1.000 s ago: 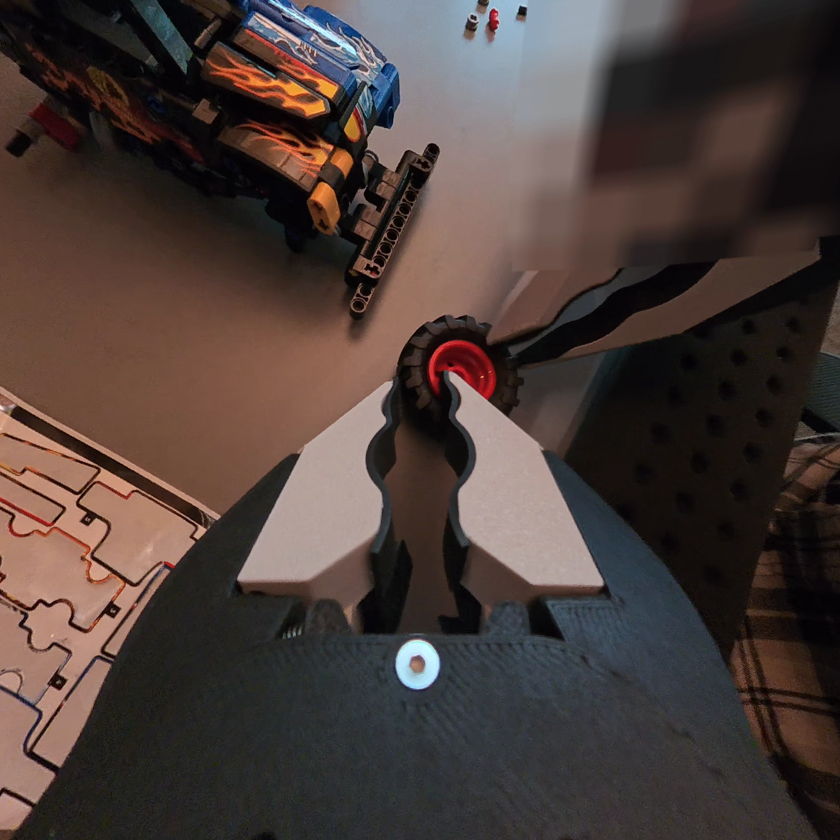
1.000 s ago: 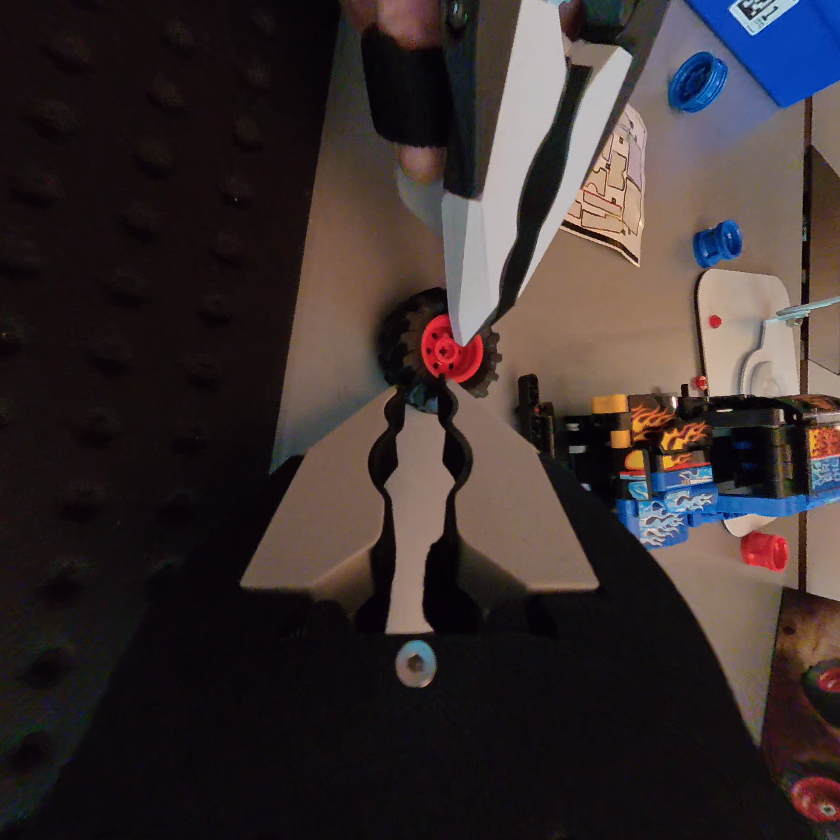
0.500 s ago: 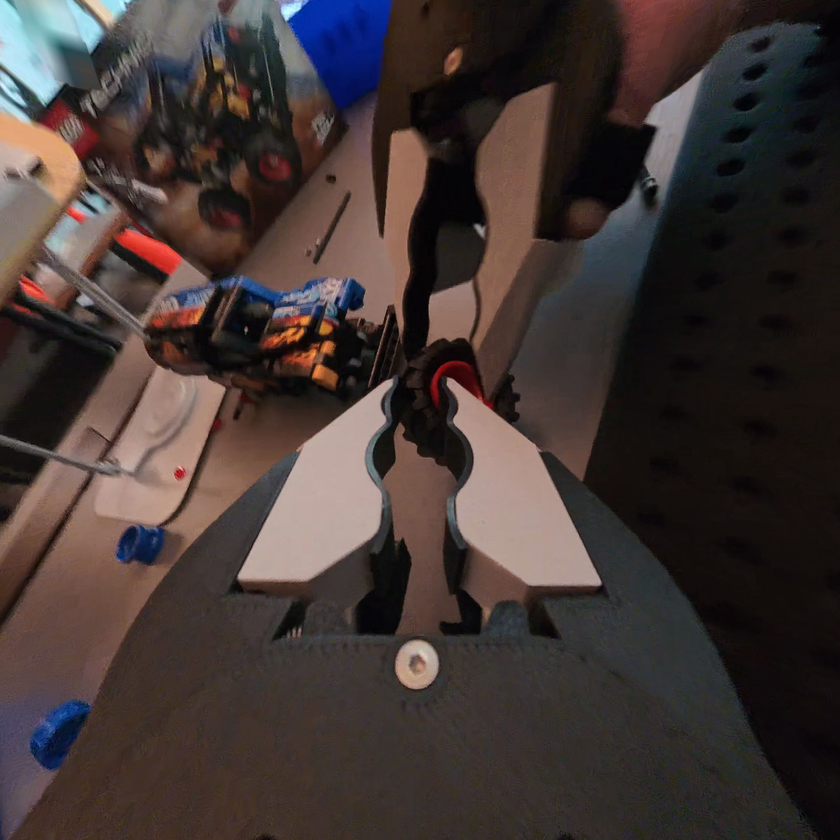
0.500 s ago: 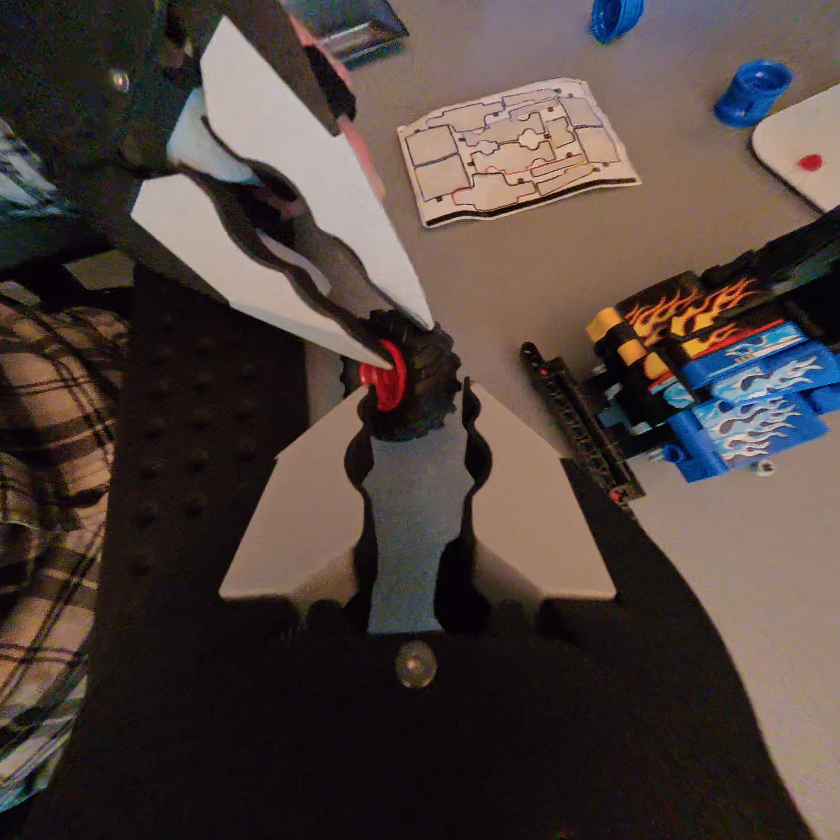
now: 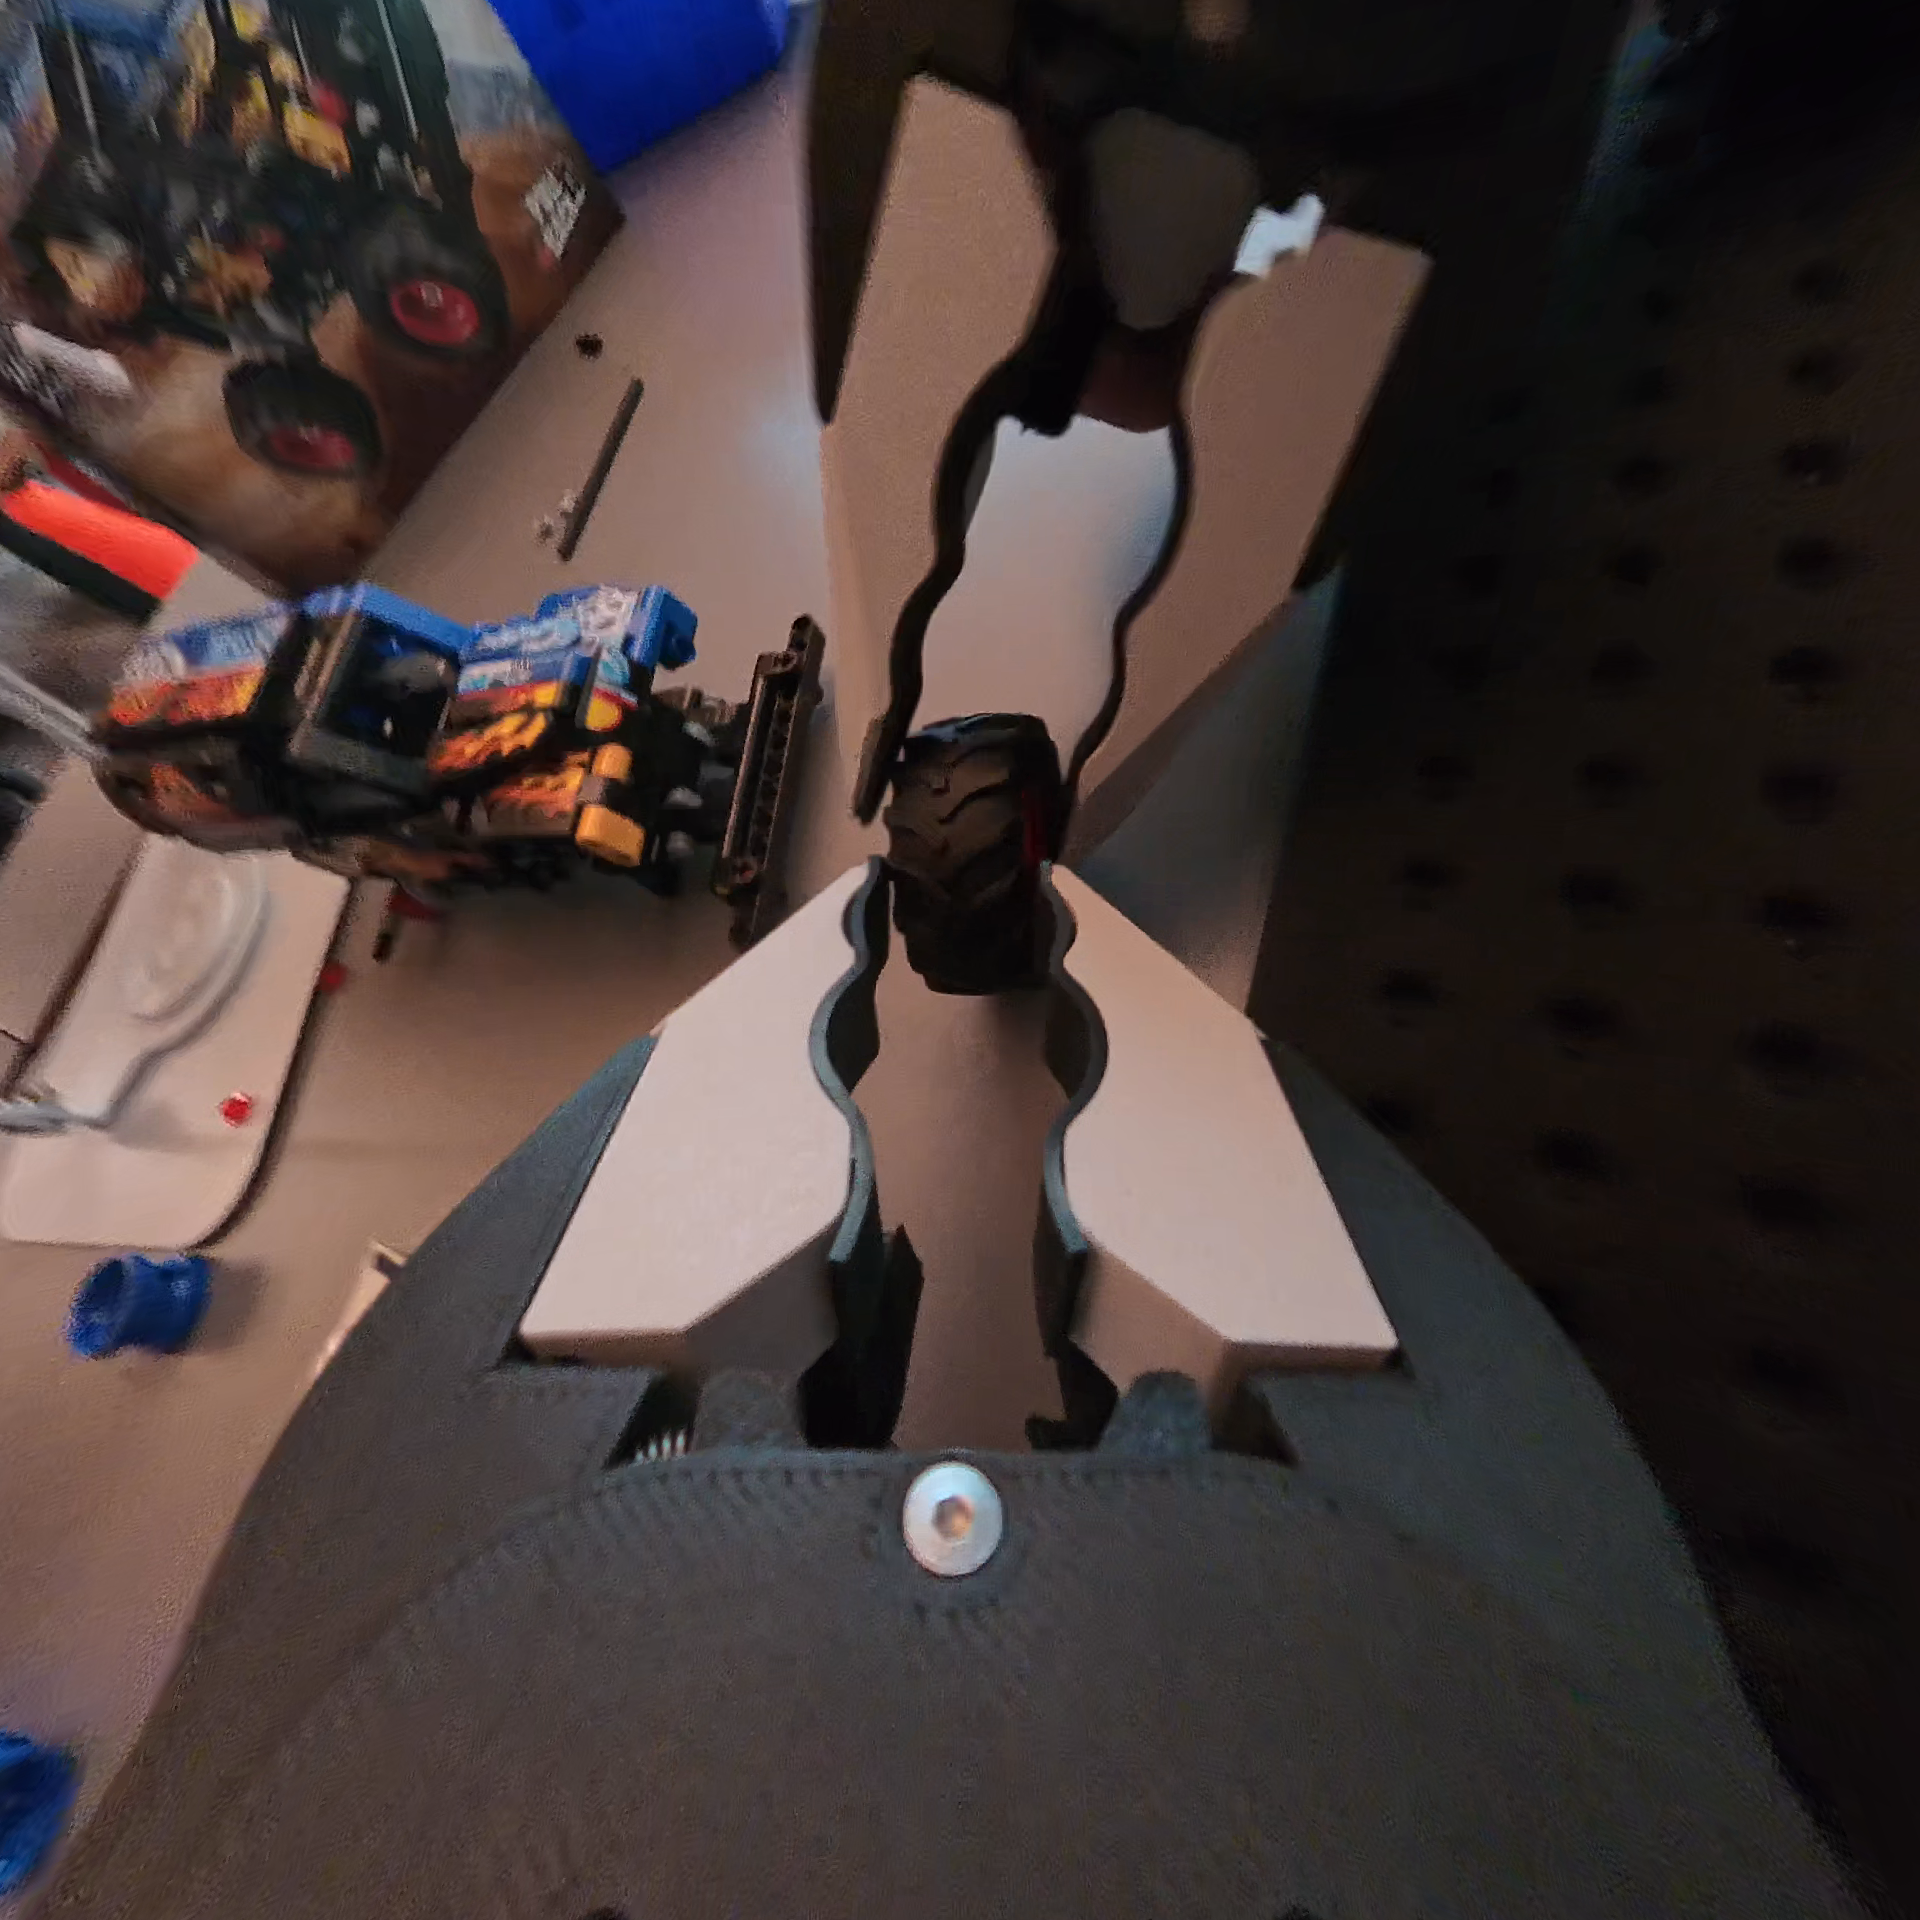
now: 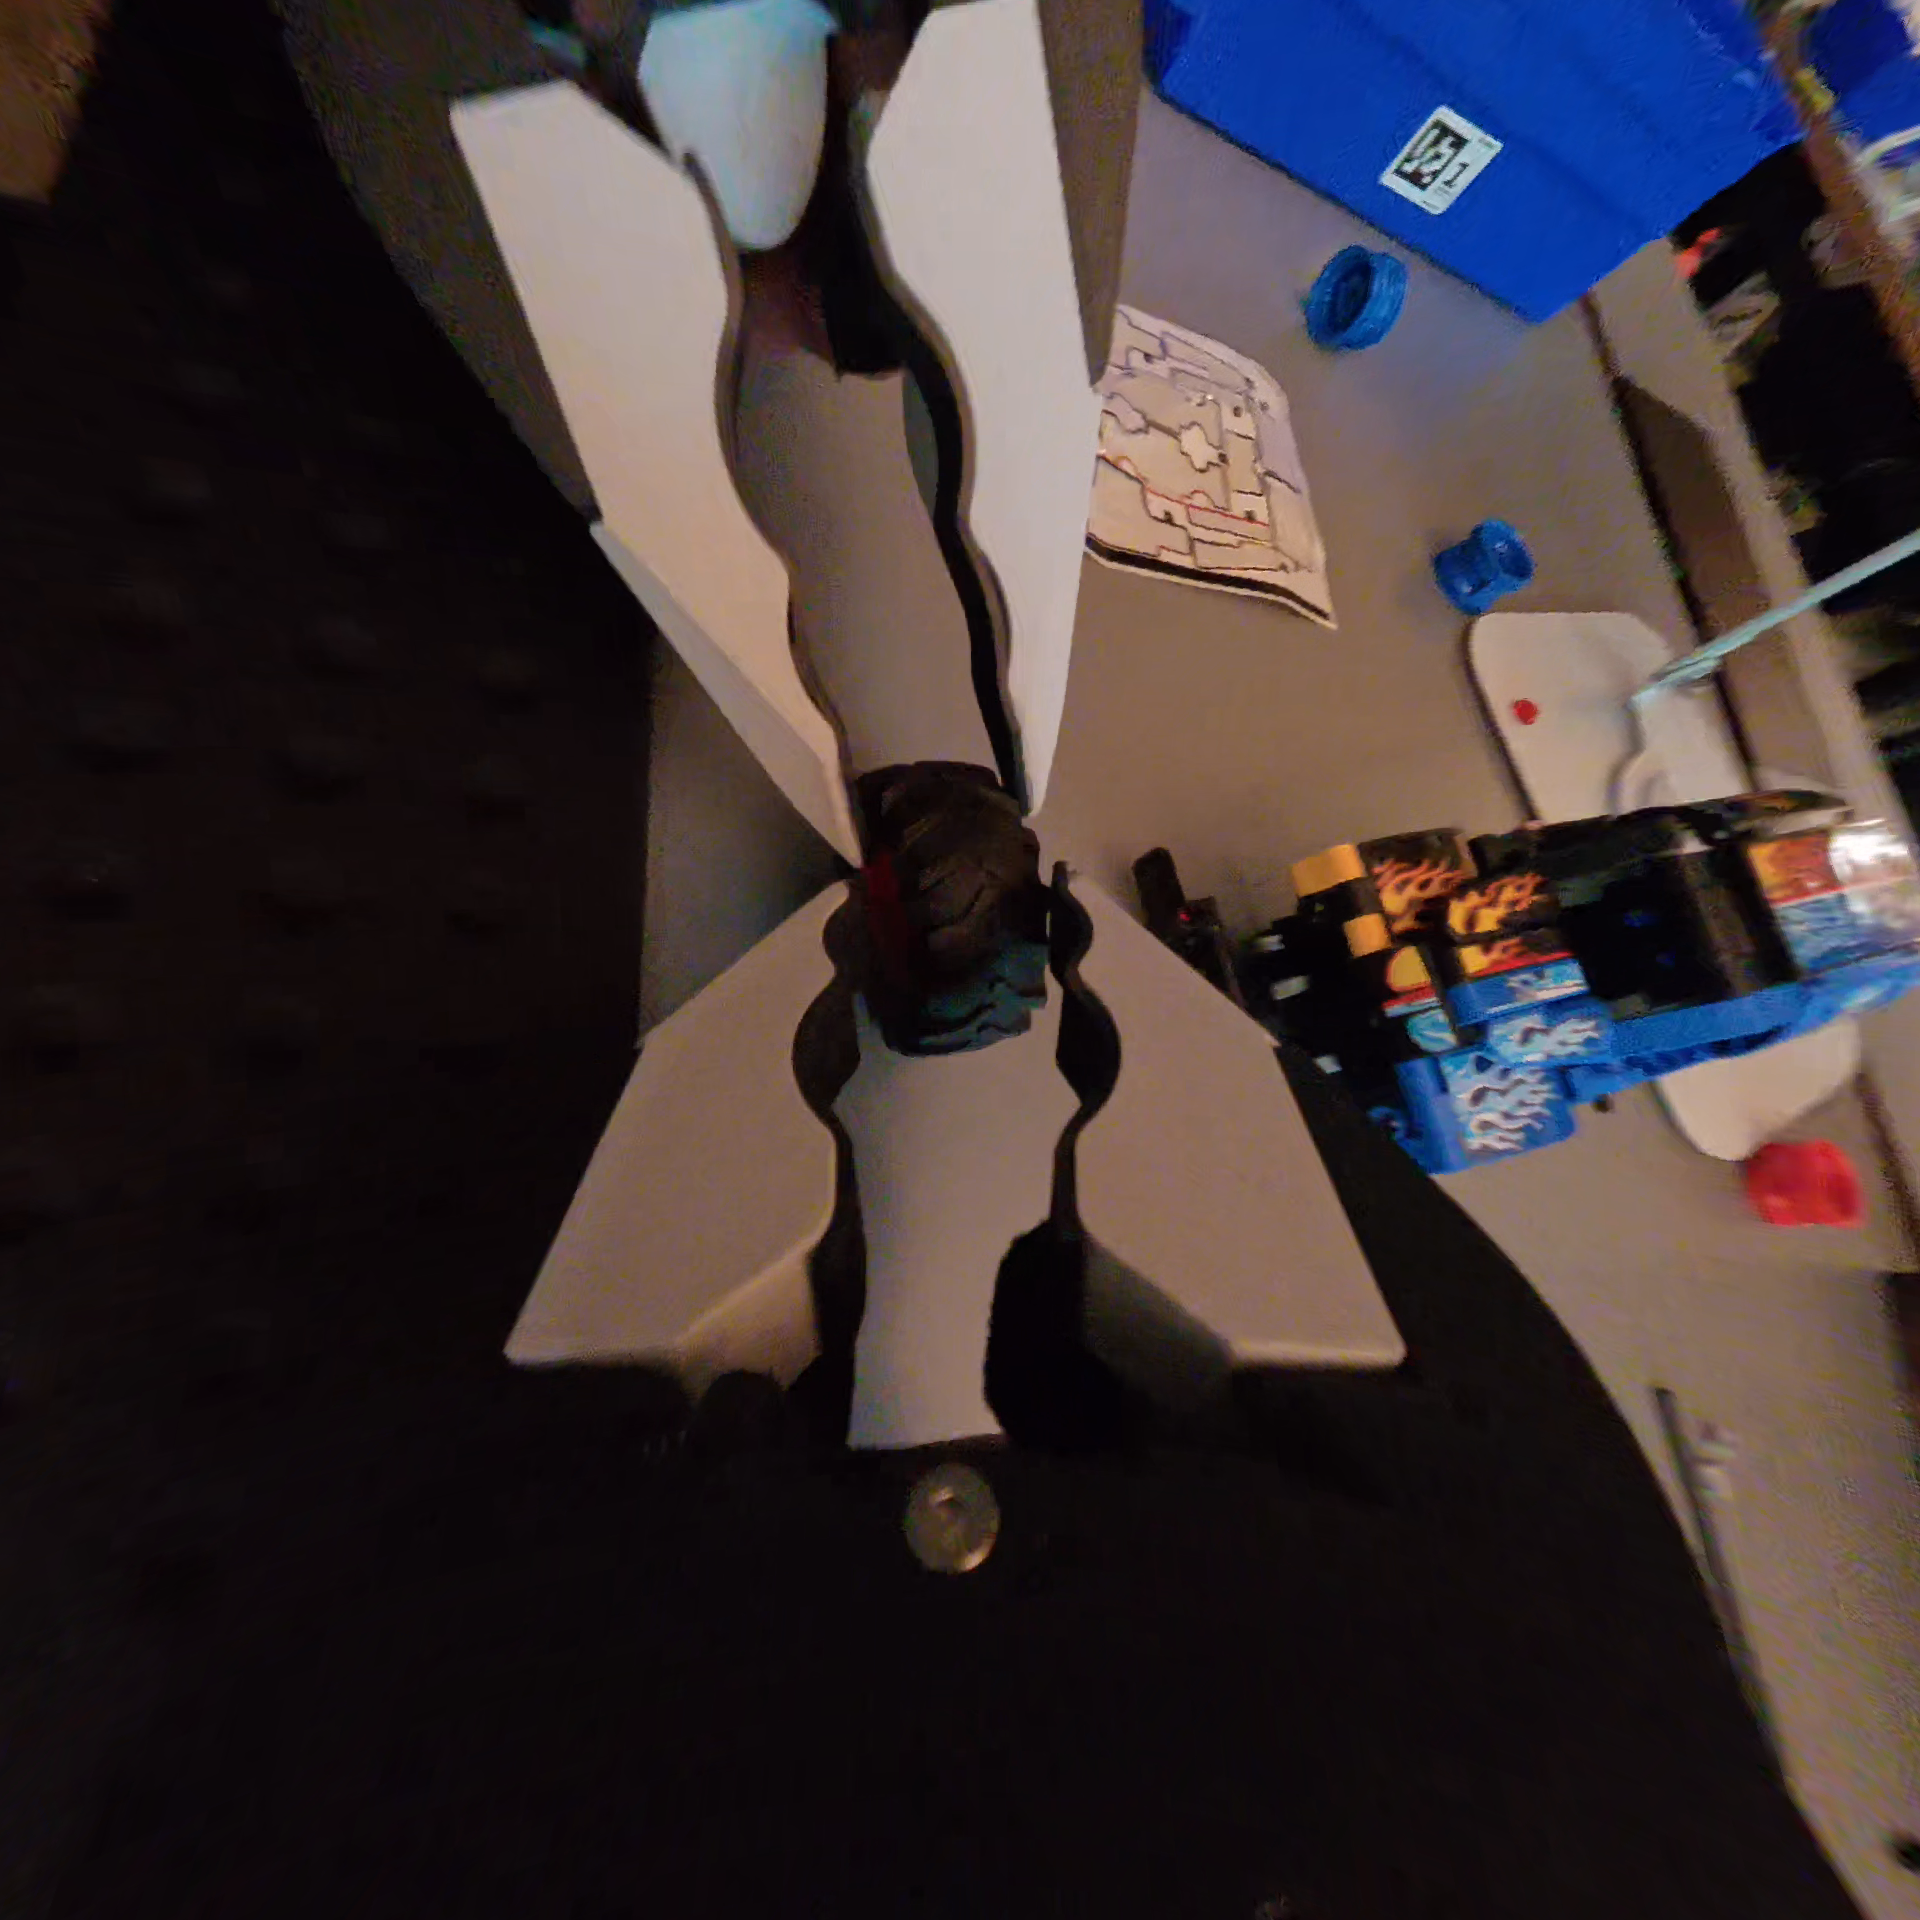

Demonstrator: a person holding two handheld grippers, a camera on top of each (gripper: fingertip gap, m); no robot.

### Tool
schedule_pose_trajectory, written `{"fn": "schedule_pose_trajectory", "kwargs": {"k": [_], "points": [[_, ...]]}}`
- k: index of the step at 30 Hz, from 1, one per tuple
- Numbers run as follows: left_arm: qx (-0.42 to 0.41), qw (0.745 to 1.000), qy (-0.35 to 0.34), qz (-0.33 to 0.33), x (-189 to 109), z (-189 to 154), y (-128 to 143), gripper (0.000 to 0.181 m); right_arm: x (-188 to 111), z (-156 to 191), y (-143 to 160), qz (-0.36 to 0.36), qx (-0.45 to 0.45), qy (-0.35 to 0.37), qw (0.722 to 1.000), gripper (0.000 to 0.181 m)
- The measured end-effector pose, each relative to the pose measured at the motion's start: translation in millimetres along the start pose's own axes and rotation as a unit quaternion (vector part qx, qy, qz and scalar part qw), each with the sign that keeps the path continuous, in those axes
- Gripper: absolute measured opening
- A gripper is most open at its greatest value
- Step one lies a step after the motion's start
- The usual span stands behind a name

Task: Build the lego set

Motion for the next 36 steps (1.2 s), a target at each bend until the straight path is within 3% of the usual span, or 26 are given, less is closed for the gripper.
{"fn": "schedule_pose_trajectory", "kwargs": {"k": [2, 5, 7, 11, 14, 17, 20, 24, 27, 30, 36], "points": [[0.060, 0.998, -0.014, 0.010, 1, -6, -3, 0.026, -3, 0, 0, -0.011, 0.042, -0.045, 0.998, 0.027], [0.118, 0.992, -0.033, 0.024, 3, -12, -6, 0.026, -6, 2, 1, -0.008, 0.027, -0.057, 0.998, 0.026], [0.165, 0.984, -0.056, 0.034, 3, -16, -7, 0.026, -8, 4, 1, -0.011, -0.009, -0.038, 0.999, 0.026], [0.239, 0.961, -0.122, 0.061, 5, -10, -8, 0.026, -4, 1, 1, -0.002, -0.171, 0.092, 0.981, 0.026], [0.261, 0.958, -0.087, 0.084, 13, -19, 1, 0.027, 5, 11, 17, 0.030, -0.159, 0.050, 0.986, 0.033], [0.233, 0.968, -0.058, 0.074, 8, -23, 0, 0.028, -8, 4, 14, 0.012, -0.069, -0.003, 0.998, 0.042], [0.193, 0.980, -0.020, 0.050, 2, -25, -1, 0.028, -16, 0, 13, 0.000, -0.037, -0.024, 0.999, 0.030], [0.146, 0.988, 0.026, 0.048, 0, -23, 1, 0.023, -17, 3, 17, 0.027, -0.076, -0.032, 0.996, 0.028], [0.157, 0.985, 0.037, 0.066, 5, -27, 3, 0.018, -24, 6, 11, 0.011, -0.058, -0.066, 0.996, 0.031], [0.128, 0.989, 0.055, 0.040, 3, -23, -5, 0.015, -23, 11, 15, 0.026, -0.084, -0.070, 0.994, 0.019], [0.042, 0.995, 0.082, 0.037, 15, -1, -11, 0.000, -18, 13, 14, 0.027, -0.097, -0.066, 0.993, 0.013]]}}
Point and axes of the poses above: each gripper's, where its closed fingertips meet, x out along the fingers, y out of its underside, z = x × y across the jaws, the point moved 5 cm from there along -x, back along the fingers, and after that the axes turned 9 degrees about y, right-handed, at the moved point
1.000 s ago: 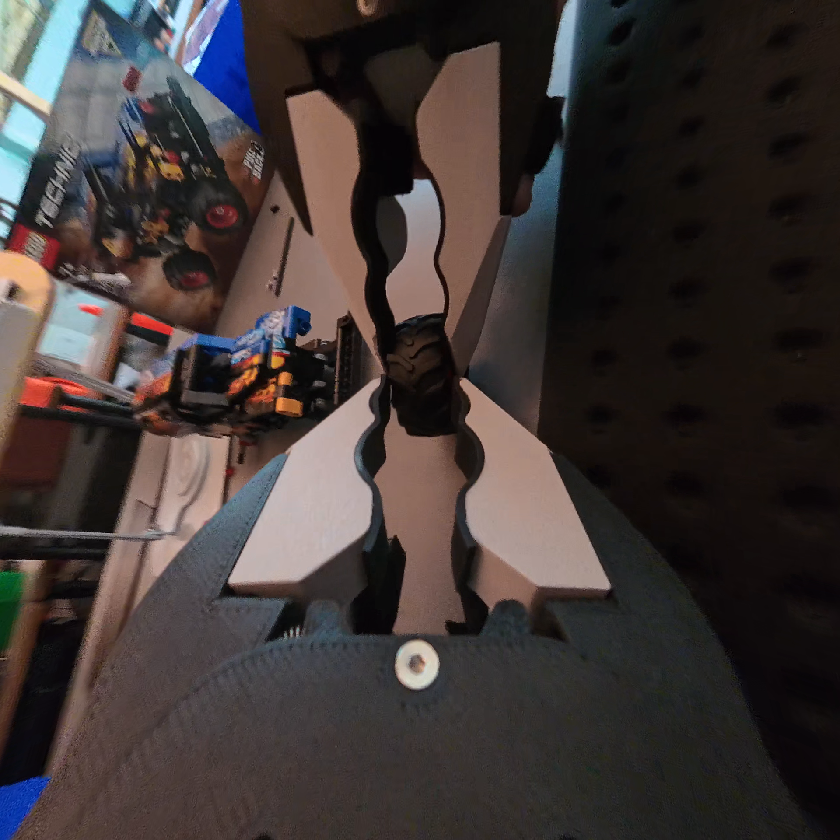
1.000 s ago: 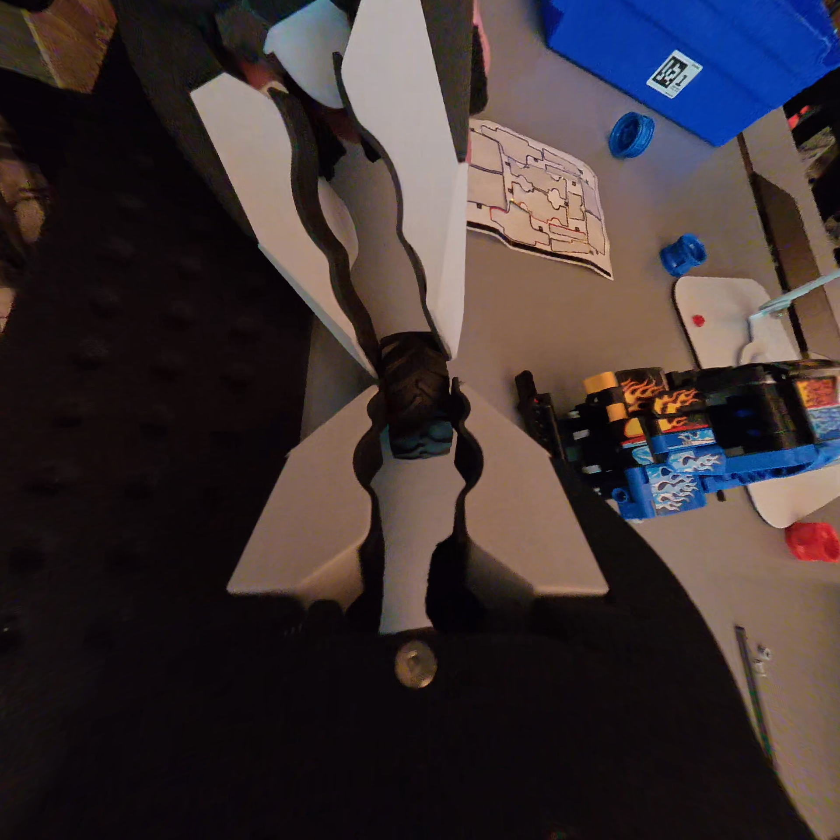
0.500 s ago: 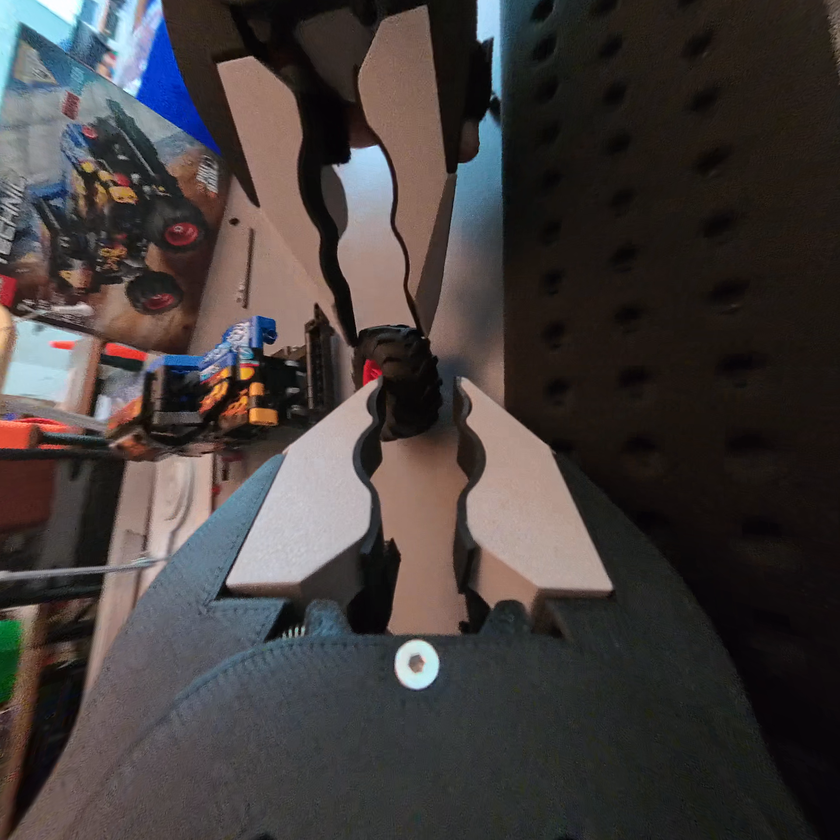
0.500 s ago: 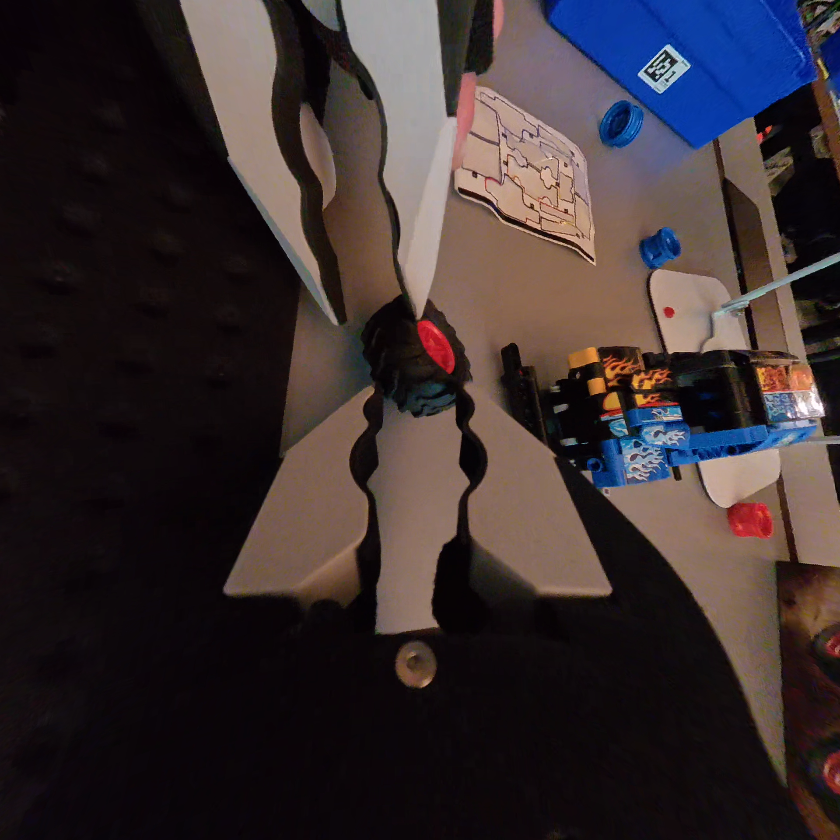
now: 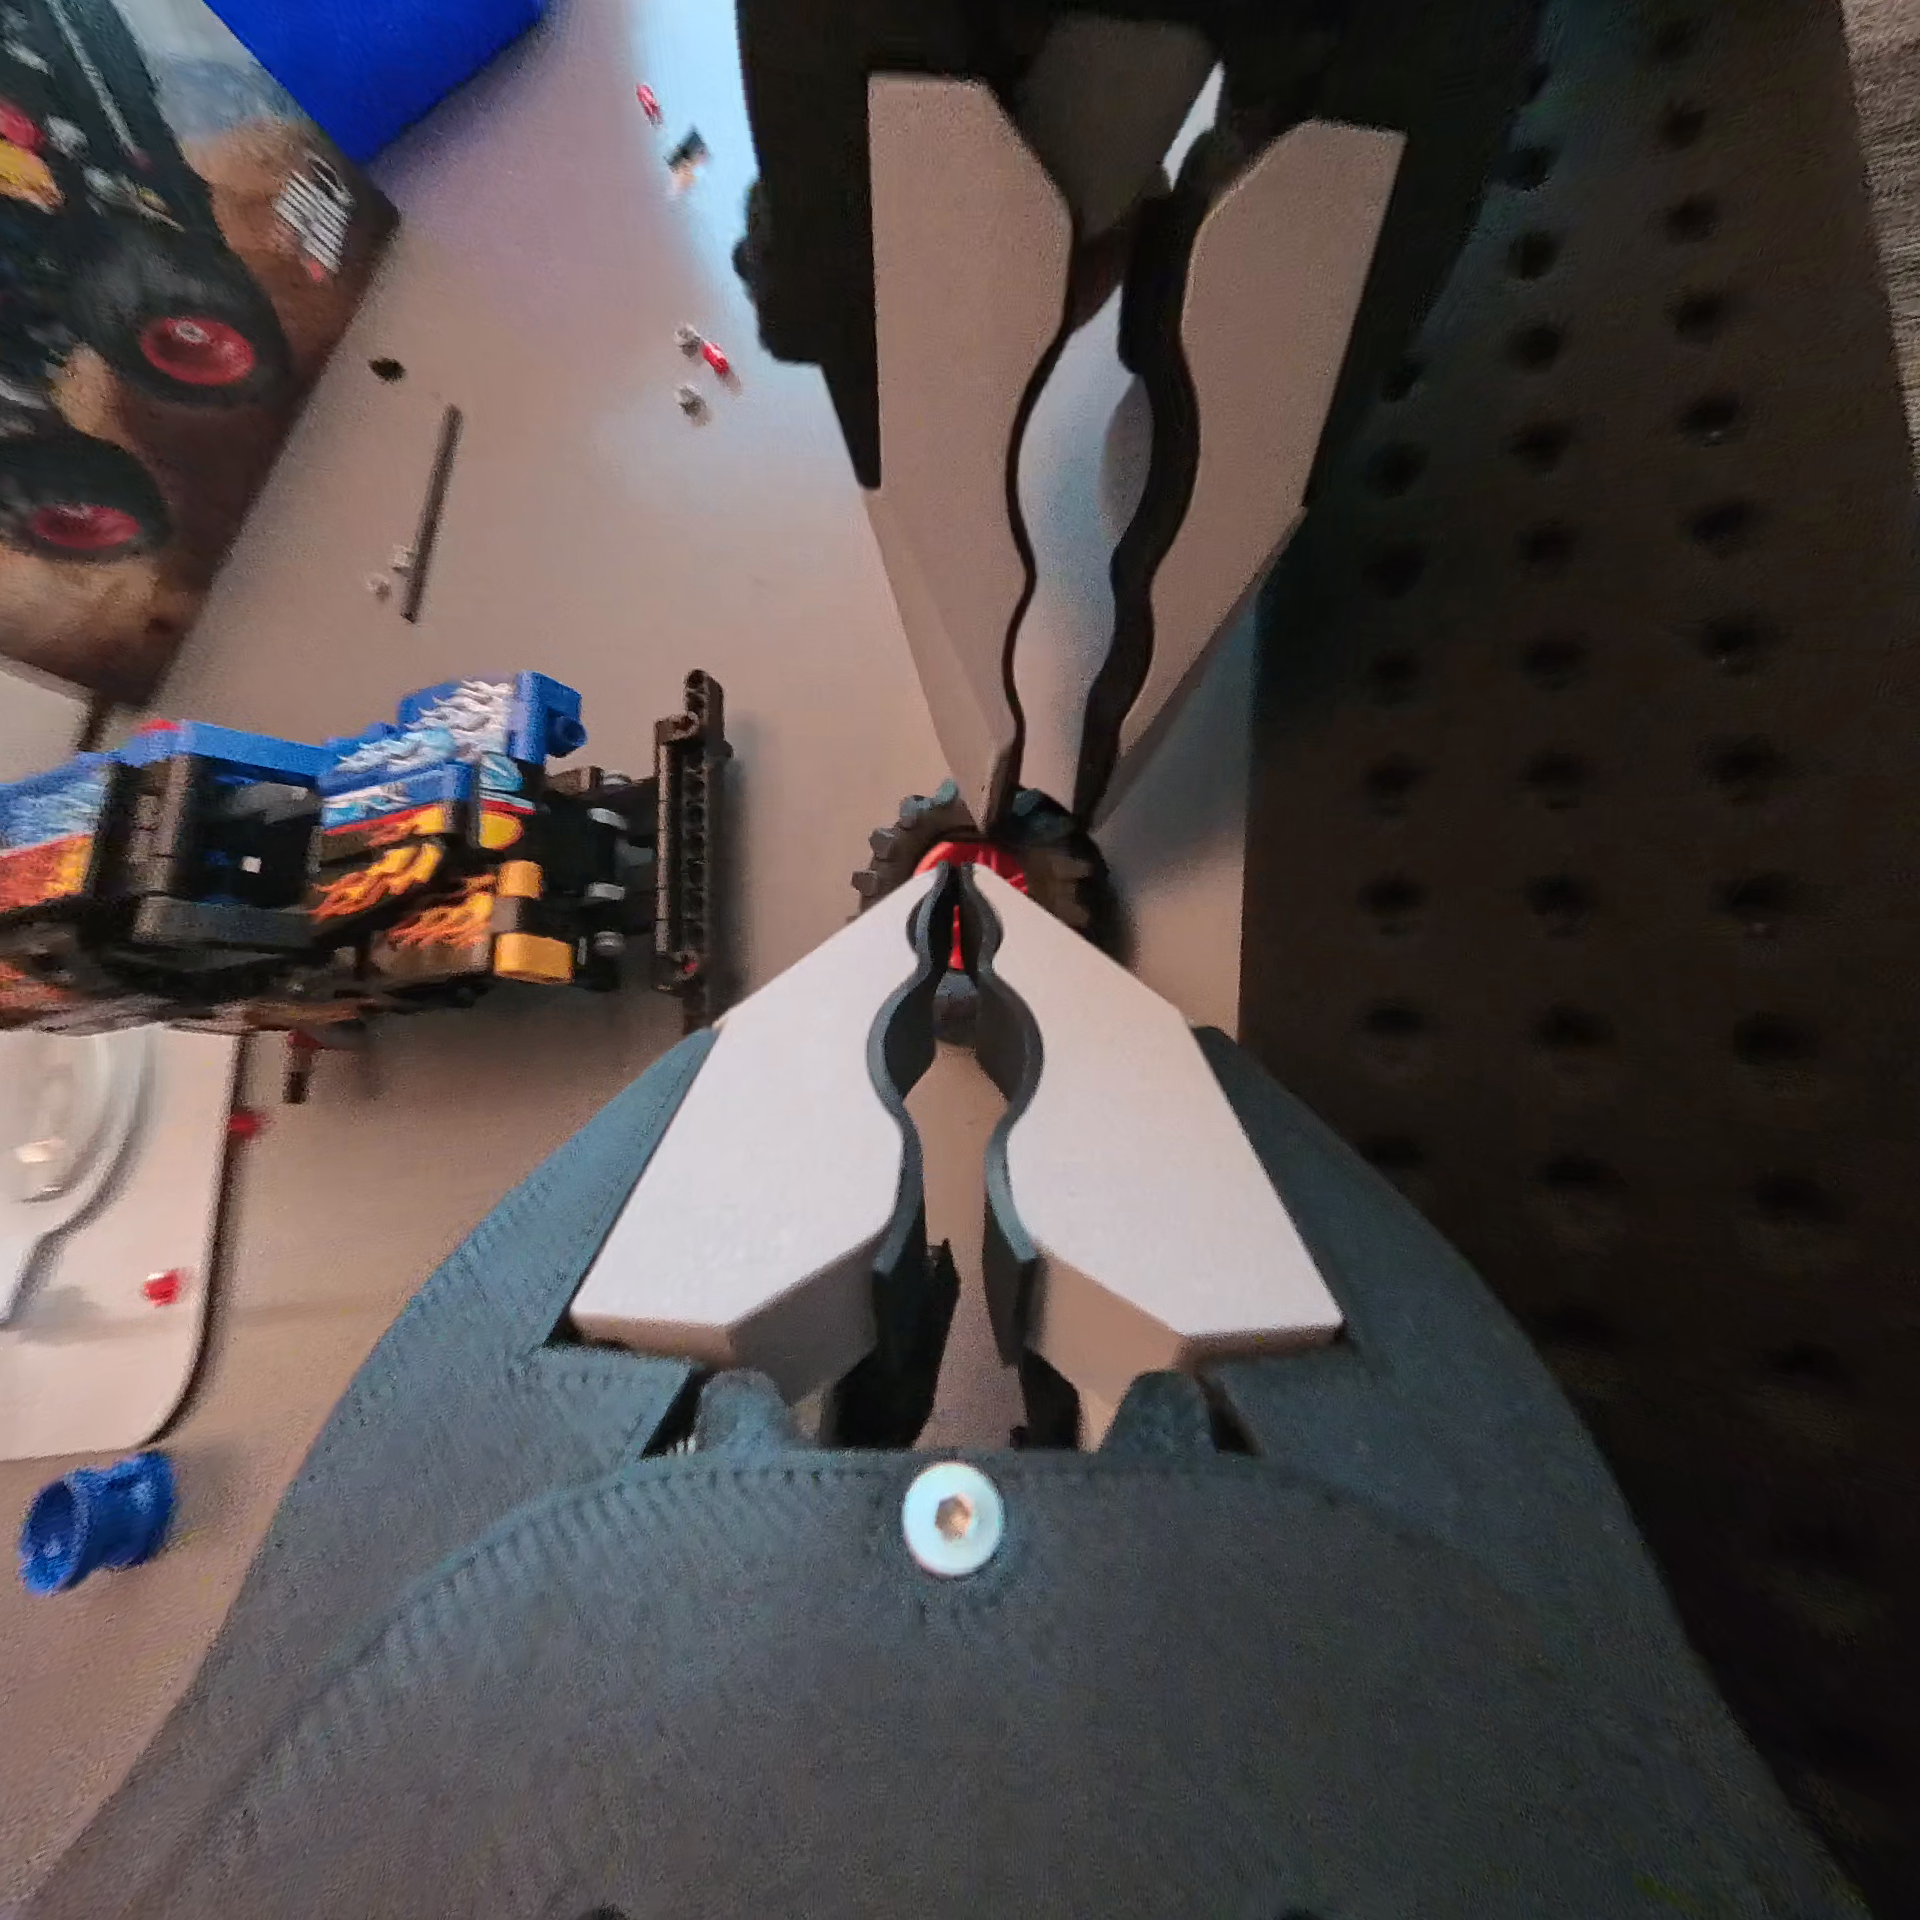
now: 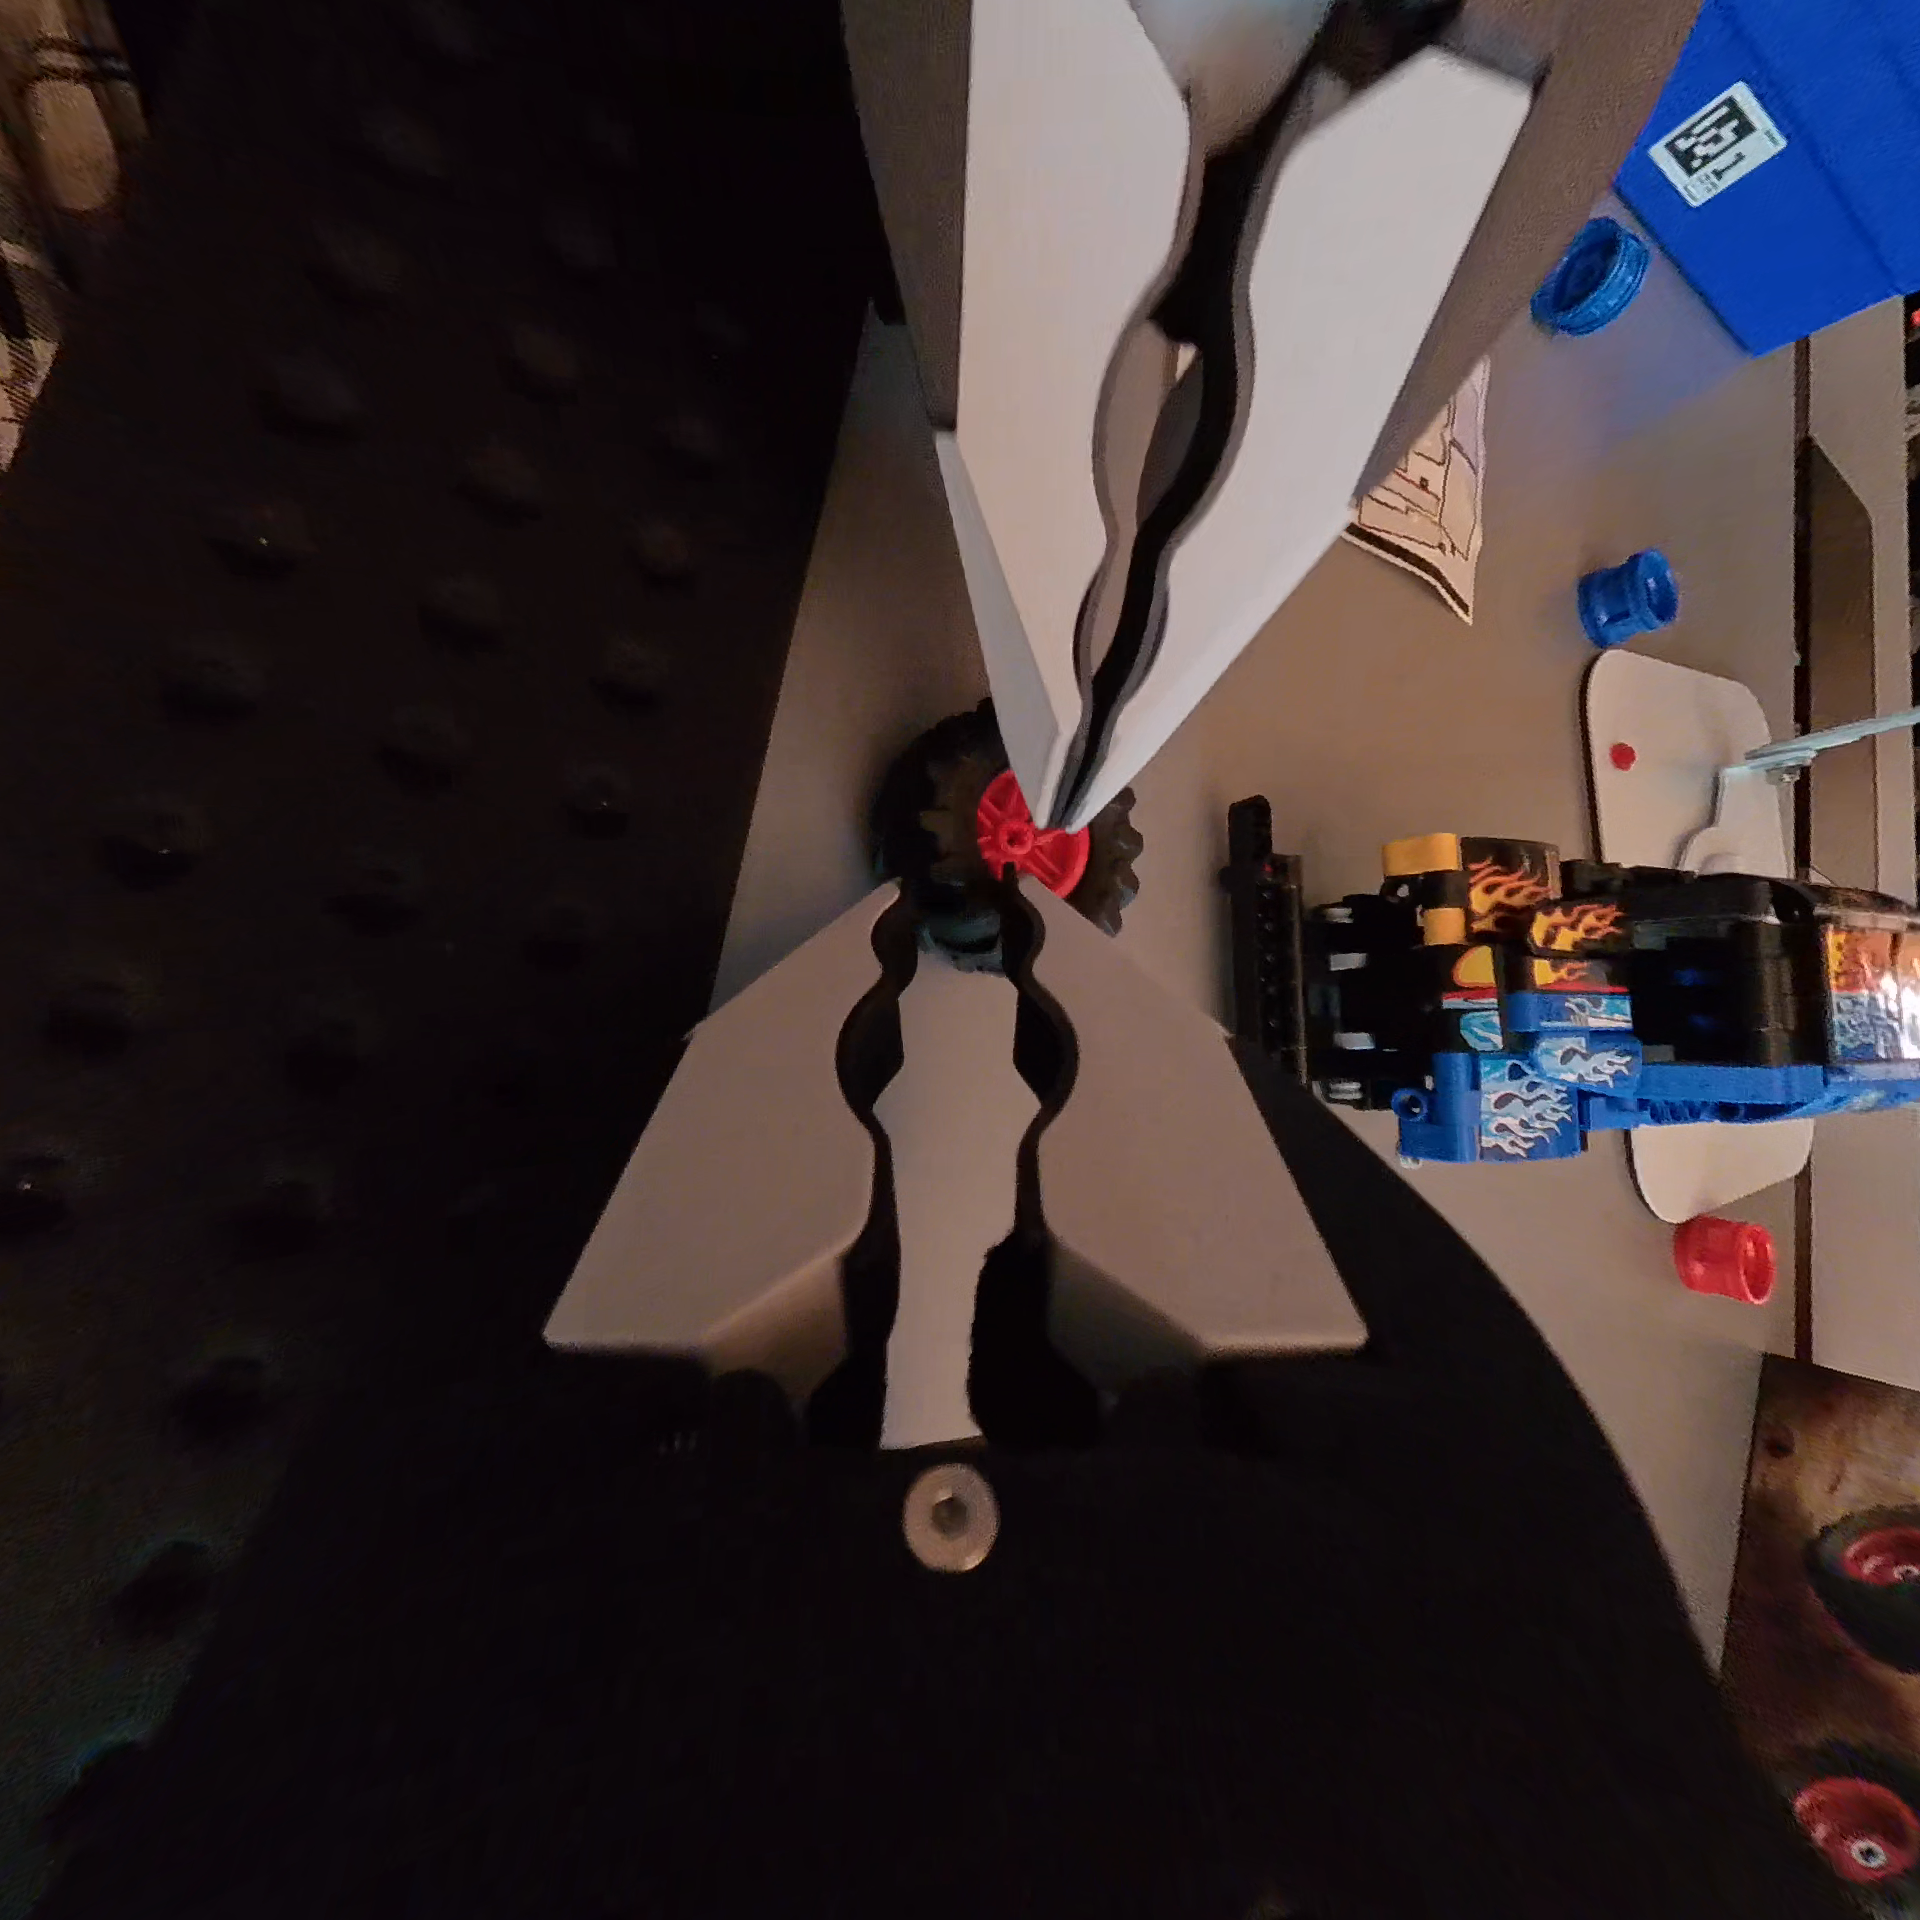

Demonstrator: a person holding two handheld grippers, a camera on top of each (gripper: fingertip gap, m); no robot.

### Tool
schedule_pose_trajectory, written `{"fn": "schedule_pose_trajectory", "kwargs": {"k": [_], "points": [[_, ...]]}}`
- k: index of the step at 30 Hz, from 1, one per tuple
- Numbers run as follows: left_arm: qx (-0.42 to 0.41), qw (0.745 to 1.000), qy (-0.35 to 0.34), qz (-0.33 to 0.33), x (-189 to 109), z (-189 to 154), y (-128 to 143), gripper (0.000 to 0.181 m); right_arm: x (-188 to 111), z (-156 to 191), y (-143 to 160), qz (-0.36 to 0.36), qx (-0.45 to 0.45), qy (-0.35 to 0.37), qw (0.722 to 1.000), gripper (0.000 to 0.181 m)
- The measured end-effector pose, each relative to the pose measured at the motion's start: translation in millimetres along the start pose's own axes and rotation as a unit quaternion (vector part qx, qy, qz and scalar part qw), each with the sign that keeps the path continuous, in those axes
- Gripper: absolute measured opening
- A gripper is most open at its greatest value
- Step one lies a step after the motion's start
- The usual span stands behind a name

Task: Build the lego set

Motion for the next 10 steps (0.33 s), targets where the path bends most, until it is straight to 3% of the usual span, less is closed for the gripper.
{"fn": "schedule_pose_trajectory", "kwargs": {"k": [2, 7, 10], "points": [[0.005, 0.999, -0.001, 0.036, 6.9, 2.8, 9.7, 0.000, 1.7, 1.5, -1.2, 0.003, -0.005, -0.002, 1.000, 0.014], [0.022, 0.999, 0.003, 0.048, 8.5, 2.9, 9.3, 0.000, 2.1, 2.0, -1.2, 0.015, -0.020, -0.016, 1.000, 0.012], [-0.013, 0.999, 0.012, 0.033, 8.7, 4.5, 11.5, 0.000, -0.3, 0.3, -1.5, 0.015, -0.027, -0.032, 0.999, 0.004]]}}
Point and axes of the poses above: each gripper's, where its closed fingertips meet, x out along the fingers, y out of its underside, z = x × y across the jaws, the point moved 5 cm from there along -x, back along the fingers, and after that the axes turned 9 degrees about y, right-handed, at the moved point
